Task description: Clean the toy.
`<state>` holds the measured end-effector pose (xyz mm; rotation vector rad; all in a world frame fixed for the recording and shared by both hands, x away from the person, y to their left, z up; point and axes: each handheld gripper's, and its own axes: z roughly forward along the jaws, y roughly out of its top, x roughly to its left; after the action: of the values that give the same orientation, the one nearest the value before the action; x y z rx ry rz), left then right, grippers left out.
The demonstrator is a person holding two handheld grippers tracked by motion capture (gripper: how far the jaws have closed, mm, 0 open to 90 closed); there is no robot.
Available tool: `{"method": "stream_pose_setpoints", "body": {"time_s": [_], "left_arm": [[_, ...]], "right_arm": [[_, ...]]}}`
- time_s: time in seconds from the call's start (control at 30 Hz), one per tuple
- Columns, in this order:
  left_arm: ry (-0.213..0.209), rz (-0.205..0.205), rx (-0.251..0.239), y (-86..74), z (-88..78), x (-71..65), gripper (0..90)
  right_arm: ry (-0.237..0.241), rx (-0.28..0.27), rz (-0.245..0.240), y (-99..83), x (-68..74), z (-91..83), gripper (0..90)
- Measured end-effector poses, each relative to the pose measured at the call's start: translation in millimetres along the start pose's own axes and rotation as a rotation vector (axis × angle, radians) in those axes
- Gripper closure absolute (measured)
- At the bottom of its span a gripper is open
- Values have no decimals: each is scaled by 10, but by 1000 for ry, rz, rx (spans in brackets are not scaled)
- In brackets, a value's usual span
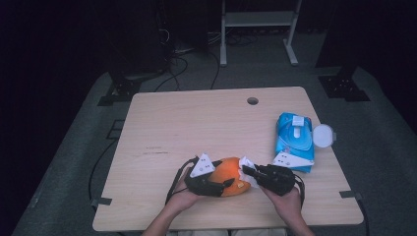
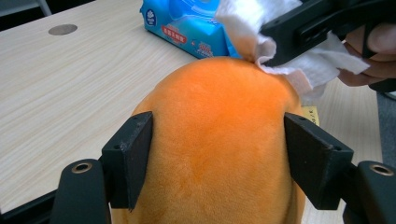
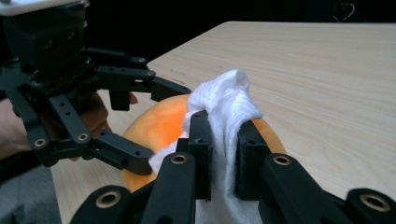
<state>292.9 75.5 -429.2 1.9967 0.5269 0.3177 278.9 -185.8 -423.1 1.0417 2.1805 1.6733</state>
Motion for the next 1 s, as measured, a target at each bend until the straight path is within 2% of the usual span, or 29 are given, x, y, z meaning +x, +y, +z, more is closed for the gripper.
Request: {"method": "stream_pose_setpoints", "body": {"time_s": [0.03,0.07,0.13,0.2,0.23,0.27,0.33,0.4,0.5,0.57,0.63,0.7,0.77,0.83,0.9,1.0], "left_arm": [[-3,0,0,-1,-5,6,285],[-6,-3,-2,-3,-9,13,284],[-8,-7,-3,-5,-14,19,281],[-12,-2,-3,-6,-3,11,273],[-17,-1,1,-3,6,8,264],[-20,-2,3,-2,12,6,254],[-27,-3,-2,2,20,2,241],[-42,-8,1,18,5,9,200],[-73,-81,-44,43,-84,92,163],[-69,-96,-20,27,-102,138,153],[-86,-113,20,-29,-62,157,166],[-76,-82,28,-43,-24,121,214],[-65,-69,28,-8,-8,100,227],[-64,-38,25,5,26,71,229],[-70,-39,24,9,11,78,215],[-70,-77,12,13,-49,108,142]], "right_arm": [[-7,5,5,-18,-26,5,788],[-9,5,36,-50,-82,2,787],[-58,30,76,-121,-212,-10,788],[-43,24,122,-159,-251,-20,789],[-43,23,110,-148,-220,-18,789],[-36,19,78,-116,-162,-16,788],[19,-10,35,-39,-56,-19,786],[9,6,-6,-6,8,2,786],[-15,30,13,-97,-90,29,787],[-31,31,19,-106,-134,5,786],[-40,27,8,-73,-142,-18,786],[-22,24,5,-52,-93,-12,788],[8,13,-20,-35,18,18,789],[44,7,-39,-8,84,43,787],[29,18,-71,12,116,69,787],[-8,22,-43,-19,17,67,787]]}}
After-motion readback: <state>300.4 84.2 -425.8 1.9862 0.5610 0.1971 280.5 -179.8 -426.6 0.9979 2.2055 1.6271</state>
